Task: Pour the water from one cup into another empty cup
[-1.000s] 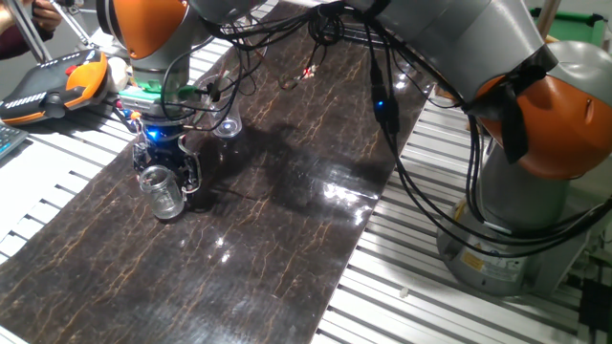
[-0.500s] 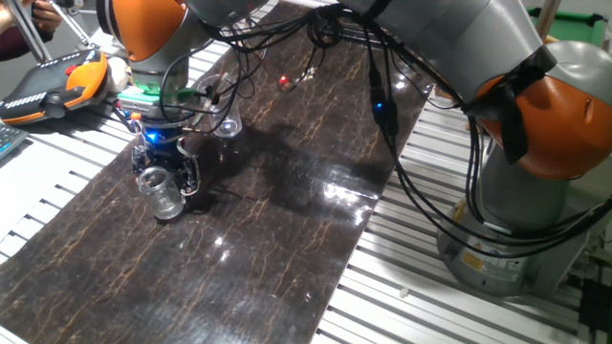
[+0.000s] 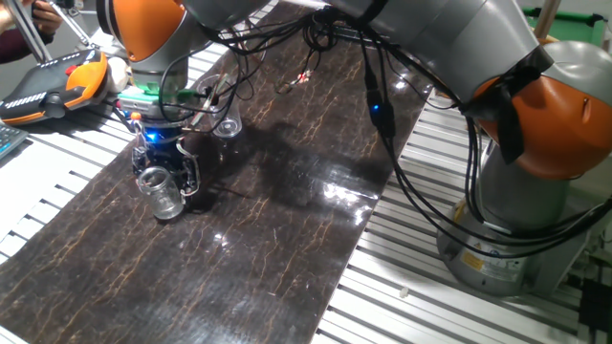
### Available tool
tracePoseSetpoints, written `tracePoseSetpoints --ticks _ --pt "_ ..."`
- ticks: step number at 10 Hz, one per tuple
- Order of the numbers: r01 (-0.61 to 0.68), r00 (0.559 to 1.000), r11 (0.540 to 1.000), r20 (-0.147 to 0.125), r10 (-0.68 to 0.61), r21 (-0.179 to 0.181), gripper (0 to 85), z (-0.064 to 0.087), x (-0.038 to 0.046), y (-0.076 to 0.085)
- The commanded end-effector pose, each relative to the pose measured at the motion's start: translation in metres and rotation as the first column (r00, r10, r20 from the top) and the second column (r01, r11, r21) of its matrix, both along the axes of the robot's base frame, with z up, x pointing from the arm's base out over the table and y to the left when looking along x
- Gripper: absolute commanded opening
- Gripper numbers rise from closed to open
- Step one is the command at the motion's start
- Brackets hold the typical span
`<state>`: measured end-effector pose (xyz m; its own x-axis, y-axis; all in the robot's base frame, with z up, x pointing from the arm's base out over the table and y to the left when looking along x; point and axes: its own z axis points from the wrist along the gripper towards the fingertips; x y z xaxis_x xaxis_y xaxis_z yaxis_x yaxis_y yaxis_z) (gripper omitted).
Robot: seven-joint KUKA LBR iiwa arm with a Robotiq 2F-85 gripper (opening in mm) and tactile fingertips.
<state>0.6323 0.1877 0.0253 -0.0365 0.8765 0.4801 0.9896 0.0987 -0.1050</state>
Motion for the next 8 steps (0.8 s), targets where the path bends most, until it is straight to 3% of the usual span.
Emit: tracePoseSetpoints --ticks 1,8 --pt "0.001 1.000 1.000 -0.003 -0.001 0.002 85.0 0.0004 -0.0001 -0.0001" --pt "-0.055 0.998 0.998 -0.005 0.055 0.035 85.0 0.0018 -0.0009 0.0003"
